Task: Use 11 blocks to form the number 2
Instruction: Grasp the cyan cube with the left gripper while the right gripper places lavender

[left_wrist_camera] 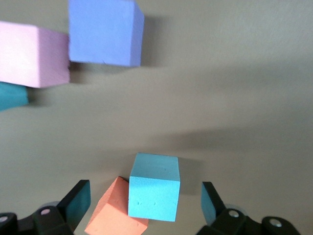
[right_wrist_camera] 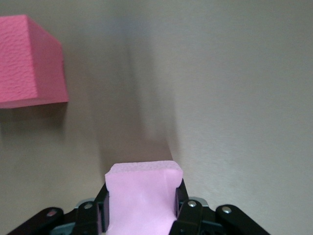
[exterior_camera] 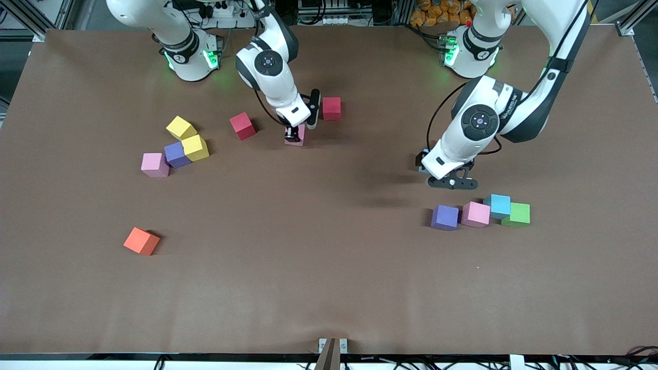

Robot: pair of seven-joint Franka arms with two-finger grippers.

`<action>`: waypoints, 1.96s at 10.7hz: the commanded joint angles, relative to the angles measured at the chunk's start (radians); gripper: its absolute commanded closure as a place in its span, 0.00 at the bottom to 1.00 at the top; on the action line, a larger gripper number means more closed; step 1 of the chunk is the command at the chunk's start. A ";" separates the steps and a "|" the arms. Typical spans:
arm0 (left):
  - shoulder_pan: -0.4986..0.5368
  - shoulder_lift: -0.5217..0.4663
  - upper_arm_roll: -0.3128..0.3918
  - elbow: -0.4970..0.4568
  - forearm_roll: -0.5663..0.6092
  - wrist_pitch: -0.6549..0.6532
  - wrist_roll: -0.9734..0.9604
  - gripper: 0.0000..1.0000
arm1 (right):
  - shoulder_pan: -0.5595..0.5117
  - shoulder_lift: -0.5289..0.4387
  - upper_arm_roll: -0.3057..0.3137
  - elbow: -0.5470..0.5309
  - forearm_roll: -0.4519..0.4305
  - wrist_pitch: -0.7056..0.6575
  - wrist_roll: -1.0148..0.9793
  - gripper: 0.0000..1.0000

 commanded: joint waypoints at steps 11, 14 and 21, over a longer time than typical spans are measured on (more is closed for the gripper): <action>0.024 -0.023 -0.033 -0.234 0.074 0.265 0.091 0.00 | 0.169 -0.086 0.035 -0.119 0.131 0.153 0.155 0.82; 0.024 -0.004 -0.032 -0.234 0.075 0.276 0.091 0.00 | 0.209 -0.080 0.035 -0.120 0.145 0.178 0.155 0.82; 0.082 0.037 -0.032 -0.231 0.125 0.276 0.092 0.43 | 0.220 -0.028 0.035 -0.119 0.144 0.226 0.153 0.82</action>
